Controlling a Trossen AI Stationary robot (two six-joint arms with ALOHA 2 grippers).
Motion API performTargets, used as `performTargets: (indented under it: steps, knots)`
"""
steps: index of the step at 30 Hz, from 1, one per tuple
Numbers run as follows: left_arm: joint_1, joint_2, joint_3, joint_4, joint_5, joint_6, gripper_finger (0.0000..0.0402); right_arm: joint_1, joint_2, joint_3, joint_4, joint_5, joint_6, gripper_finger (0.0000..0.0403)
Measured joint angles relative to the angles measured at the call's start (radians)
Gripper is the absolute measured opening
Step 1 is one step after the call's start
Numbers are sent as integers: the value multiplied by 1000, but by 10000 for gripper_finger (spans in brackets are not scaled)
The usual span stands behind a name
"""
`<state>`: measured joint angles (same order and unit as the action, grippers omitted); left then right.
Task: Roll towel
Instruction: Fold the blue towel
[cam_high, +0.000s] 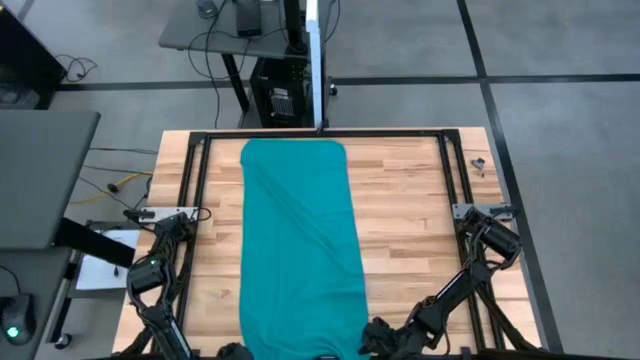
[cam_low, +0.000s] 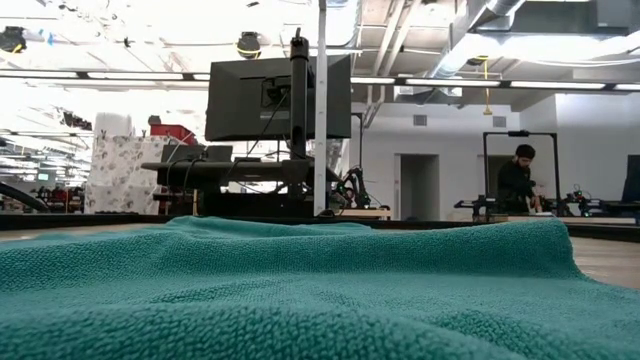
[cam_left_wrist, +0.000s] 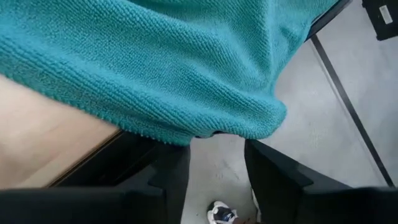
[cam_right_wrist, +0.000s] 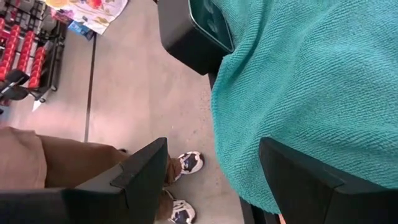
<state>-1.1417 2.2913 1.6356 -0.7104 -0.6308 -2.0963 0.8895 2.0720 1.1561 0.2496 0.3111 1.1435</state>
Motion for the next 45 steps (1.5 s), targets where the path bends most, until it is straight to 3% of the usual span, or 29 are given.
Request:
performTargets:
  steps: [6,9,15,19,24,27,33,37,41,45]
  knots:
    - [3,1,-1,4,-3,43,15,-2,0,0,-2,0,-1,248]
    - [4,1,3,8,7,62,4,-2,0,0,10,-1,-22,248]
    - [1,-2,41,-13,30,156,0,16,-25,61,-6,-140,-245,248]
    - [2,-8,86,-17,65,216,0,44,-32,161,-177,-148,-463,248]
    - [-2,-8,108,-16,115,260,0,61,-25,254,-451,35,-683,248]
    - [-4,-8,115,-14,150,263,0,51,-21,236,-461,113,-673,248]
    - [-13,-18,116,3,188,268,0,44,-18,204,-428,137,-624,248]
    - [-11,-25,117,4,196,312,0,53,32,204,-317,119,-634,248]
    - [1,-26,117,56,204,437,0,52,73,225,-364,141,-679,248]
    - [21,-31,118,158,210,666,17,22,75,240,-358,152,-679,248]
